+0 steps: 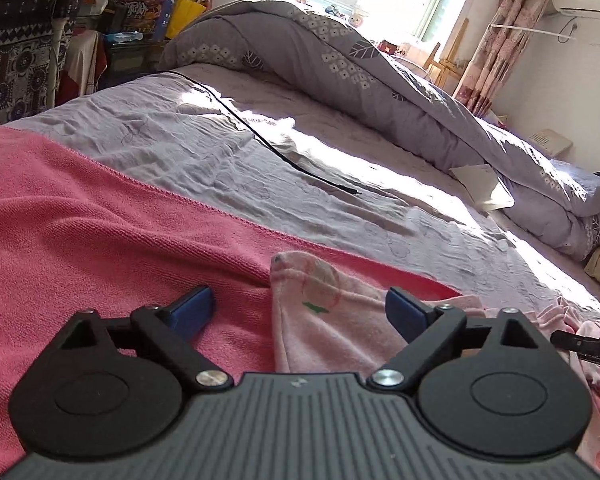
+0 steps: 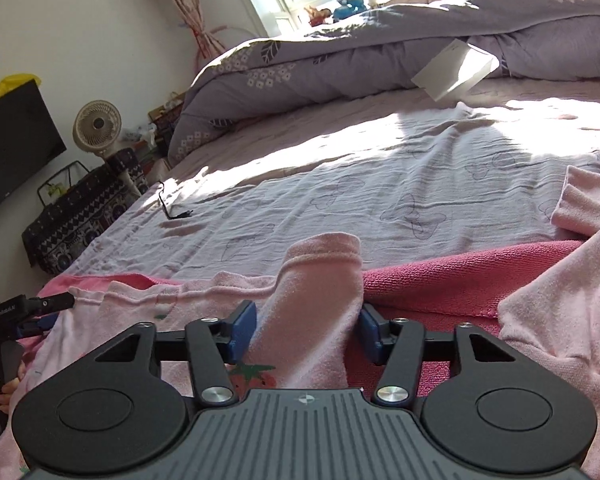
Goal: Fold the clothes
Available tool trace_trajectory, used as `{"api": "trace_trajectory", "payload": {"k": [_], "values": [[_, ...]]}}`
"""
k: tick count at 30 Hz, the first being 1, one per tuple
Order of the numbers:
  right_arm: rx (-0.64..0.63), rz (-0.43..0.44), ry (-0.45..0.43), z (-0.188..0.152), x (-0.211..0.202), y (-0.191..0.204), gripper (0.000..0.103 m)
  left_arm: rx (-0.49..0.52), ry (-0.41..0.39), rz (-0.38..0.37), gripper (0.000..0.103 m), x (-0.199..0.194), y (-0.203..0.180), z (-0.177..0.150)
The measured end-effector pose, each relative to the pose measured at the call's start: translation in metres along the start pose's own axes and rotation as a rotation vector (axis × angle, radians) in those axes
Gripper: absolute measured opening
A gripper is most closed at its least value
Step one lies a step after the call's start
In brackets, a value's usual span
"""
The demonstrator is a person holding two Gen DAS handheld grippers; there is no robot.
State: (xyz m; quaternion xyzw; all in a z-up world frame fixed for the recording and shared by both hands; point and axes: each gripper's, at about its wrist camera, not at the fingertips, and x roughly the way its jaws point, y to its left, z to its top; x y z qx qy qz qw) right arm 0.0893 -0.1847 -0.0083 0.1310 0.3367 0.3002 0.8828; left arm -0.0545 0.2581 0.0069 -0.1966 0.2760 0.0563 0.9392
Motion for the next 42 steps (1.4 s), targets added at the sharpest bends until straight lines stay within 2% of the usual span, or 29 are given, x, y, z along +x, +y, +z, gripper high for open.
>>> {"api": "trace_trajectory", "payload": {"k": [1, 4, 6, 8, 11, 13, 15, 16, 17, 18, 19, 21, 22, 23, 24, 27, 28, 29, 30, 31, 32, 33, 34, 35, 36, 37, 38, 40, 42], "values": [[0.004, 0.015, 0.0, 0.0, 0.0, 0.0, 0.034, 0.014, -0.002, 0.011, 0.071, -0.001, -0.003, 0.0], [-0.01, 0.039, 0.038, 0.0, 0.008, 0.002, 0.037, 0.07, 0.024, 0.015, 0.072, 0.001, -0.013, -0.003], [-0.007, 0.056, 0.045, 0.0, 0.01, 0.002, 0.045, 0.079, 0.03, 0.008, 0.087, 0.002, -0.016, -0.003], [-0.007, 0.084, 0.048, 0.0, 0.011, 0.002, 0.053, 0.046, 0.031, -0.029, 0.094, 0.005, -0.011, -0.002], [-0.027, 0.084, 0.05, -0.002, 0.011, 0.006, 0.056, -0.015, 0.012, -0.057, 0.095, 0.006, -0.003, 0.001], [-0.019, 0.089, 0.047, -0.002, 0.011, 0.004, 0.056, -0.047, -0.012, -0.07, 0.09, 0.005, 0.002, 0.002], [0.004, 0.103, 0.04, -0.002, 0.01, 0.0, 0.054, -0.05, -0.065, -0.126, 0.071, -0.002, 0.004, 0.003], [0.018, 0.108, 0.037, -0.002, 0.009, -0.002, 0.053, -0.036, -0.073, -0.134, 0.07, -0.004, 0.002, 0.003], [0.032, 0.108, 0.034, -0.002, 0.009, -0.004, 0.049, -0.01, -0.056, -0.121, 0.066, -0.002, -0.002, 0.002], [0.044, 0.105, 0.03, -0.002, 0.008, -0.006, 0.045, 0.01, -0.027, -0.103, 0.054, 0.002, -0.006, 0.002], [0.053, 0.098, 0.027, -0.003, 0.007, -0.008, 0.043, 0.016, -0.005, -0.085, 0.049, 0.005, -0.008, 0.001], [0.069, 0.081, 0.018, -0.002, 0.006, -0.01, 0.027, 0.003, -0.009, -0.089, 0.035, 0.004, -0.005, 0.002], [0.075, 0.075, 0.009, -0.002, 0.005, -0.011, 0.024, 0.006, -0.02, -0.099, 0.024, 0.002, -0.005, 0.002], [0.076, 0.073, -0.005, -0.001, 0.002, -0.011, 0.019, 0.008, -0.03, -0.108, 0.007, -0.001, -0.005, 0.002], [0.076, 0.071, -0.018, 0.0, 0.0, -0.011, 0.016, 0.02, -0.041, -0.112, 0.007, -0.003, -0.006, 0.002], [0.064, 0.074, -0.08, 0.005, -0.011, -0.01, 0.018, 0.076, -0.078, -0.113, 0.007, -0.009, -0.015, 0.0], [0.064, 0.065, -0.086, 0.008, -0.012, -0.011, 0.023, 0.078, -0.082, -0.115, 0.007, -0.01, -0.015, 0.0], [0.068, 0.044, -0.087, 0.01, -0.011, -0.013, 0.039, 0.058, -0.066, -0.113, 0.009, -0.007, -0.011, 0.001], [0.079, 0.01, -0.078, 0.011, -0.007, -0.016, 0.057, 0.032, -0.032, -0.105, 0.02, -0.001, -0.008, 0.002], [0.089, -0.01, -0.065, 0.012, -0.002, -0.018, 0.063, -0.001, 0.002, -0.11, 0.036, 0.005, -0.003, 0.002], [0.094, -0.014, -0.051, 0.012, 0.003, -0.02, 0.065, -0.041, 0.033, -0.125, 0.049, 0.011, 0.002, 0.002], [0.099, -0.019, -0.037, 0.013, 0.007, -0.021, 0.064, -0.052, 0.038, -0.141, 0.054, 0.012, 0.003, 0.001], [0.084, -0.035, -0.026, 0.014, 0.011, -0.019, 0.062, -0.031, 0.026, -0.138, 0.053, 0.01, 0.0, 0.0], [0.051, -0.061, -0.017, 0.016, 0.011, -0.013, 0.043, 0.0, 0.016, -0.113, 0.046, 0.009, -0.005, -0.001], [0.018, -0.087, -0.009, 0.018, 0.012, -0.007, 0.013, 0.021, 0.0, -0.101, 0.023, 0.006, -0.009, -0.001], [0.001, -0.1, -0.009, 0.019, 0.009, -0.002, 0.013, 0.028, -0.02, -0.111, 0.011, 0.002, -0.01, -0.001], [0.0, -0.101, -0.018, 0.021, 0.003, 0.001, 0.012, 0.033, -0.045, -0.125, 0.008, -0.004, -0.01, 0.001], [-0.001, -0.103, -0.035, 0.024, -0.009, 0.009, 0.011, 0.066, -0.095, -0.128, 0.008, -0.019, -0.016, 0.004], [-0.042, -0.117, -0.059, 0.03, -0.029, 0.022, 0.011, 0.104, -0.133, -0.162, 0.007, -0.04, -0.026, 0.009]]}}
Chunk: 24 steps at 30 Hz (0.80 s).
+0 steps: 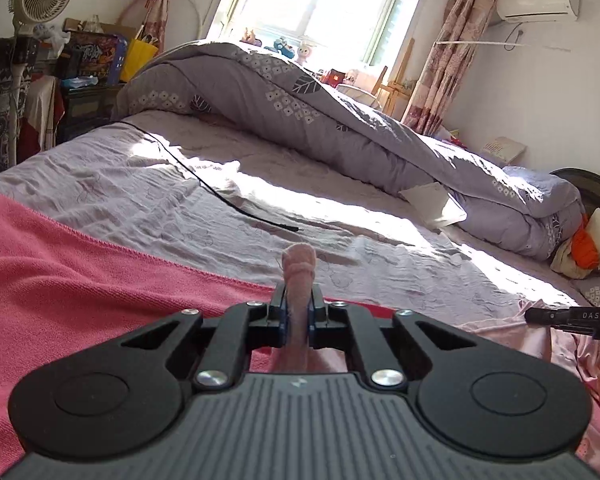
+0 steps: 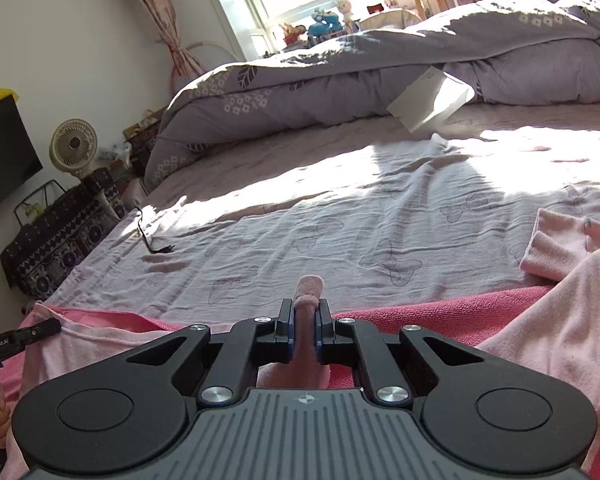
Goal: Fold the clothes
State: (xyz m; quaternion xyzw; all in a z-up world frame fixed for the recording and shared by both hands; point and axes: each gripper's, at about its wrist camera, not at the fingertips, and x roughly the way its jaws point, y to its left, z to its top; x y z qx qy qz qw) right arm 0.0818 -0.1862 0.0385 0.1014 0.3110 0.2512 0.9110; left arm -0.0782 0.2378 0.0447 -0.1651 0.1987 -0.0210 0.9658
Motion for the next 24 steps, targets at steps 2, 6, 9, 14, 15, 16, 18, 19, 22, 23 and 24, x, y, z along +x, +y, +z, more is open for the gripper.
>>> {"api": "trace_trajectory", "payload": {"k": [2, 6, 9, 14, 15, 16, 18, 19, 22, 23, 24], "values": [[-0.045, -0.006, -0.025, 0.01, -0.026, 0.012, 0.011, 0.035, -0.034, -0.021, 0.007, -0.02, -0.014, 0.009], [-0.143, 0.008, -0.095, 0.023, -0.096, 0.034, 0.011, 0.087, -0.074, -0.042, 0.007, -0.074, -0.04, 0.027], [-0.217, 0.039, -0.143, 0.02, -0.163, 0.048, 0.011, 0.144, -0.095, -0.076, 0.007, -0.125, -0.06, 0.031], [-0.339, 0.1, -0.183, -0.021, -0.271, 0.065, 0.011, 0.184, -0.103, -0.147, 0.007, -0.219, -0.084, 0.005], [-0.353, 0.112, -0.175, -0.034, -0.29, 0.067, 0.011, 0.178, -0.086, -0.162, 0.007, -0.237, -0.087, -0.009], [-0.364, 0.12, -0.158, -0.051, -0.304, 0.067, 0.011, 0.178, -0.061, -0.171, 0.007, -0.251, -0.088, -0.025], [-0.386, 0.128, -0.105, -0.09, -0.326, 0.064, 0.012, 0.188, 0.011, -0.171, 0.008, -0.269, -0.089, -0.062], [-0.396, 0.128, -0.069, -0.111, -0.331, 0.062, 0.012, 0.196, 0.059, -0.162, 0.008, -0.273, -0.089, -0.082], [-0.384, 0.092, 0.063, -0.177, -0.326, 0.05, 0.015, 0.202, 0.237, -0.133, 0.009, -0.273, -0.084, -0.145], [-0.365, 0.077, 0.103, -0.194, -0.32, 0.045, 0.016, 0.197, 0.253, -0.124, 0.01, -0.275, -0.083, -0.16], [-0.34, 0.061, 0.137, -0.212, -0.316, 0.038, 0.02, 0.2, 0.213, -0.117, 0.013, -0.285, -0.082, -0.17]]}}
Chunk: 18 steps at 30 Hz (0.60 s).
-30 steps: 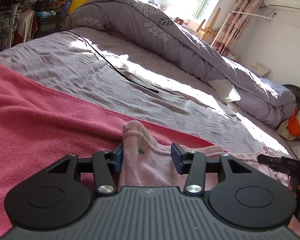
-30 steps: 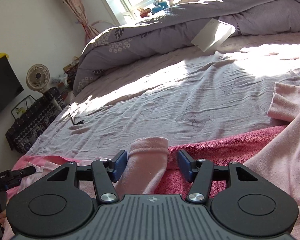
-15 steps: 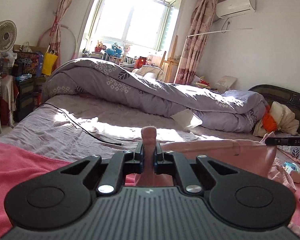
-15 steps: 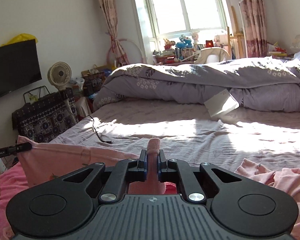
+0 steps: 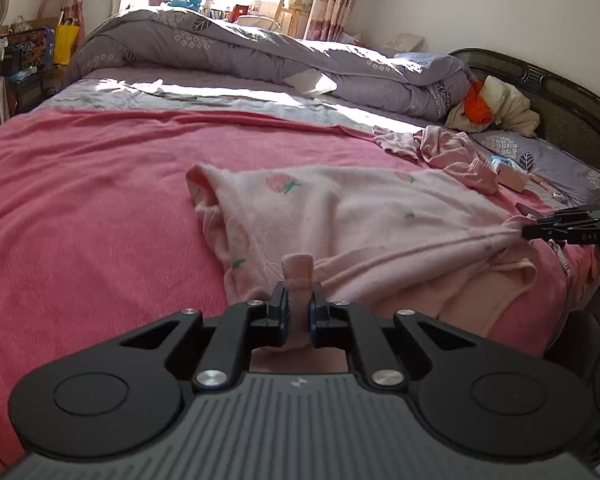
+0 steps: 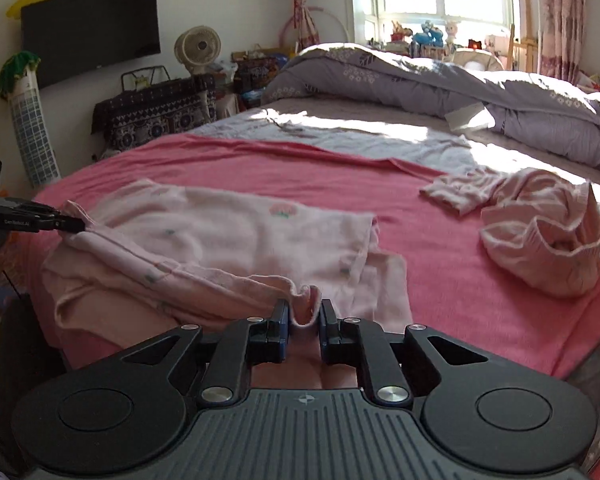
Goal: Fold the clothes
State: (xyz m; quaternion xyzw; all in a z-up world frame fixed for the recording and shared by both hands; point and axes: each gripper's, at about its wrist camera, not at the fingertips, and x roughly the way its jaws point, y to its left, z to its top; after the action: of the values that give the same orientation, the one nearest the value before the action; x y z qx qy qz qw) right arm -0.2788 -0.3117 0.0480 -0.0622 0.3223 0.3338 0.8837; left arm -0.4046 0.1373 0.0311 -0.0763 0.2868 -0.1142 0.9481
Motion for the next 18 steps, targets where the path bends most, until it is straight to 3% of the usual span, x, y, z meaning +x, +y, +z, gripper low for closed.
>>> {"api": "trace_trajectory", "payload": {"k": [1, 4, 5, 6, 7, 10, 12, 14, 18], "values": [[0.037, -0.001, 0.011, -0.017, 0.003, -0.001, 0.021, 0.0, -0.031, 0.0, 0.015, -0.01, -0.002, -0.006], [0.146, 0.02, -0.067, -0.039, -0.014, -0.008, 0.028, -0.024, -0.04, 0.002, 0.034, -0.031, -0.001, -0.006], [0.172, 0.016, -0.082, -0.04, -0.02, -0.011, 0.039, -0.011, -0.055, 0.03, 0.042, -0.037, -0.001, -0.004], [0.187, 0.004, -0.104, -0.041, -0.026, -0.015, 0.051, -0.002, -0.063, 0.059, 0.043, -0.043, 0.0, -0.003], [0.194, -0.008, -0.124, -0.041, -0.031, -0.018, 0.055, 0.004, -0.069, 0.084, 0.043, -0.048, 0.0, -0.001], [0.196, -0.018, -0.153, -0.037, -0.04, -0.022, 0.058, 0.011, -0.112, 0.122, 0.046, -0.061, -0.002, 0.003], [0.201, 0.003, -0.168, -0.035, -0.041, -0.023, 0.067, 0.014, -0.159, 0.13, 0.055, -0.071, -0.005, 0.005], [0.226, 0.035, -0.192, -0.035, -0.043, -0.025, 0.07, 0.002, -0.221, 0.131, 0.056, -0.084, -0.003, 0.008], [0.31, 0.068, -0.256, -0.032, -0.046, -0.032, 0.071, -0.037, -0.287, 0.147, 0.059, -0.087, -0.003, 0.021]]}}
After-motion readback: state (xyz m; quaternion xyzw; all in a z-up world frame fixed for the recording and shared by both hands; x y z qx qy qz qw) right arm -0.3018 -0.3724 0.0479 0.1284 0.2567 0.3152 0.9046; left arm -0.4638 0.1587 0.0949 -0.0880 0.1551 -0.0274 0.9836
